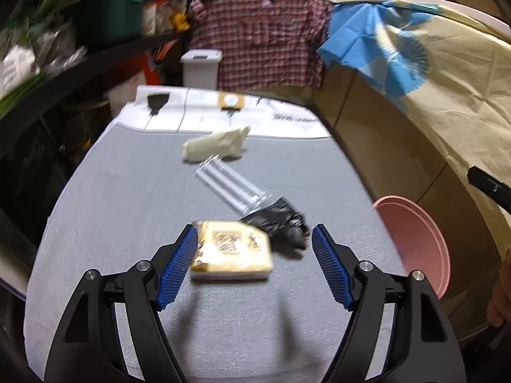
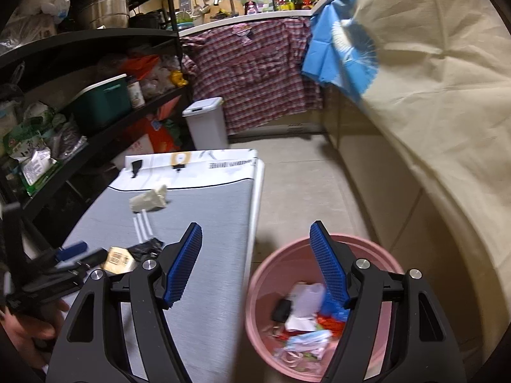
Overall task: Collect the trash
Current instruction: 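Move both open tools back to the board toward the tissue pack and black bag, then grasp the gold tissue pack with the left tool while the right tool grasps the black plastic bag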
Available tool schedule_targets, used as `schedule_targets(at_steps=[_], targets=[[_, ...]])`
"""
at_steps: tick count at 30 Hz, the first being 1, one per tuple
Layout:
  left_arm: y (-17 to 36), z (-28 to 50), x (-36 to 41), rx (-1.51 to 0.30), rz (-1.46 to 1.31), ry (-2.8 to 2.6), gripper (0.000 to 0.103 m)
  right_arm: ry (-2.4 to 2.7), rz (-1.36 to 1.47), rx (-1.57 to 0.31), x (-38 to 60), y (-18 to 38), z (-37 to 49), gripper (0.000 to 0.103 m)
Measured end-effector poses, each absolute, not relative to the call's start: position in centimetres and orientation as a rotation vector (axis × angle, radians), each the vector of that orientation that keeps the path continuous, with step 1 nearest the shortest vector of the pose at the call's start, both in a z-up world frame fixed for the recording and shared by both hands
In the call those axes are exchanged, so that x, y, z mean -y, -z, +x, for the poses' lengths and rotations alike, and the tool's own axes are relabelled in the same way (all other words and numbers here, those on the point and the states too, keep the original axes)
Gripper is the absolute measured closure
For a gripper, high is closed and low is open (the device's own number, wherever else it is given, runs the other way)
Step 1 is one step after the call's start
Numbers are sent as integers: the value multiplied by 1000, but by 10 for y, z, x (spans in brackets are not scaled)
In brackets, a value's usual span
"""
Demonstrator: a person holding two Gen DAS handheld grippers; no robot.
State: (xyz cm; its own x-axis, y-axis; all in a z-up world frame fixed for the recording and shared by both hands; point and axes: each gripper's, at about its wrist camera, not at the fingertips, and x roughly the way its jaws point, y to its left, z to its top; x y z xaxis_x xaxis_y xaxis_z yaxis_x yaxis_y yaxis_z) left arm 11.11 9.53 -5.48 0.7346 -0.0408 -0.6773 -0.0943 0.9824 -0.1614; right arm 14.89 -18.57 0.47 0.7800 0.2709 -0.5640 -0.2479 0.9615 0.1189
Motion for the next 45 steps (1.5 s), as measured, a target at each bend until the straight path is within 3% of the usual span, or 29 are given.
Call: schedule_targets(at_steps=[5, 22, 38, 41, 45], targets=[[79, 121, -109, -818, -221, -62, 31, -321, 74, -653, 161, 8, 163, 42], [114, 139, -110, -909, -200, -30, 27, -548, -43, -813, 56, 64, 198, 42], [113, 131, -173, -896, -285, -161, 30, -573, -192, -922, 6, 114, 217, 42], [113, 131, -175, -895, -277, -152, 30, -569, -226, -924, 3, 118, 216, 45], [112, 130, -177, -894, -282, -149, 30, -565, -233, -919, 5, 117, 214, 57]])
